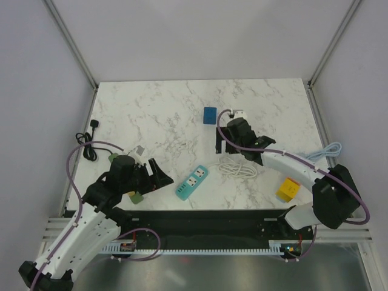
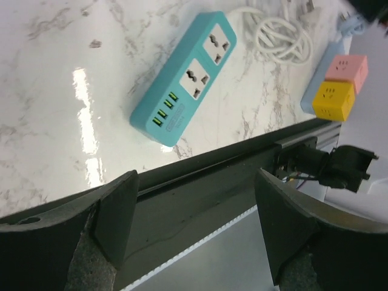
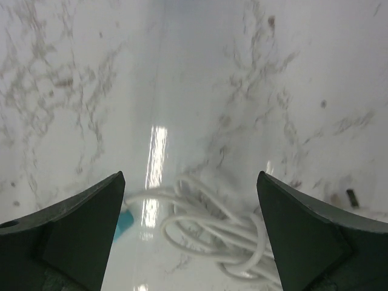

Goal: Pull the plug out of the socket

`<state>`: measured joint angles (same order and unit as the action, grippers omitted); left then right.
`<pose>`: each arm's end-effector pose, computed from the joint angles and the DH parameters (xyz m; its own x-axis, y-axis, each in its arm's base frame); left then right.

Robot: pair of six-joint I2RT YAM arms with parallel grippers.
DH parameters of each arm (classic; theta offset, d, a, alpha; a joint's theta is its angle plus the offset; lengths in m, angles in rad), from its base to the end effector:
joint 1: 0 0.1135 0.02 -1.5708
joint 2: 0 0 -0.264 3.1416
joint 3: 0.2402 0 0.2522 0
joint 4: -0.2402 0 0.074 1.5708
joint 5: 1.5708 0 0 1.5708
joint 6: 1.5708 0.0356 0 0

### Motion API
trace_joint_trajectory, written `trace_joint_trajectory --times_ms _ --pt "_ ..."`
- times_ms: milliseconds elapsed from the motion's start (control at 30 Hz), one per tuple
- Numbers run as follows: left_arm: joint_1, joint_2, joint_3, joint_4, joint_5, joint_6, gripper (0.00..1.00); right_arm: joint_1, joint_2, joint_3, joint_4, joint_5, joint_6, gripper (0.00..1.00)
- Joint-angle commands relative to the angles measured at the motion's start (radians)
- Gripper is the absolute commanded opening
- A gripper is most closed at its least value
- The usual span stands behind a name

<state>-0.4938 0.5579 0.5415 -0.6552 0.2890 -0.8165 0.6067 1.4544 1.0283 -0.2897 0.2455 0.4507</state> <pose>0.1067 -0.0689 0.2420 -0.8494 -0.3361 -0.4068 0.0464 0.7205 -0.6919 0.2671 0.1748 0.2579 -0.6606 0.0559 -0.7487 -0.1274 0.9744 0.1851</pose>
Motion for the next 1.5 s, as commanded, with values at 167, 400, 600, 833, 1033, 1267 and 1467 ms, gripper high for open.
trace_joint_trajectory --times_ms 167,400,600,833,1033,1267,1467 --pt "0.008 -0.024 0.182 -0.320 -0.209 -0.180 0.85 0.210 -0.042 -0.122 0.200 -0.184 0.167 0.98" --pt "0.008 0.109 0.369 -0.513 -0.500 -0.225 0.87 0.369 0.115 -0.025 0.282 -0.170 0.155 0.98" --pt "0.017 0.240 0.501 -0.718 -0.720 -0.320 0.97 0.369 0.265 0.123 0.399 -0.150 0.011 0.98" --pt "0.182 0.387 0.479 -0.638 -0.737 -0.253 0.99 0.367 0.483 0.337 0.506 -0.198 -0.128 0.98" --pt "0.375 0.500 0.413 -0.471 -0.674 -0.127 1.00 0.357 0.475 0.184 0.748 -0.236 -0.204 0.98" --pt "0.492 0.691 0.353 -0.287 -0.597 -0.050 1.00 0.320 0.419 0.035 0.840 -0.222 -0.235 0.98" --pt "0.521 0.757 0.304 -0.219 -0.600 -0.055 1.00 0.272 0.452 0.019 0.916 -0.339 -0.173 0.98"
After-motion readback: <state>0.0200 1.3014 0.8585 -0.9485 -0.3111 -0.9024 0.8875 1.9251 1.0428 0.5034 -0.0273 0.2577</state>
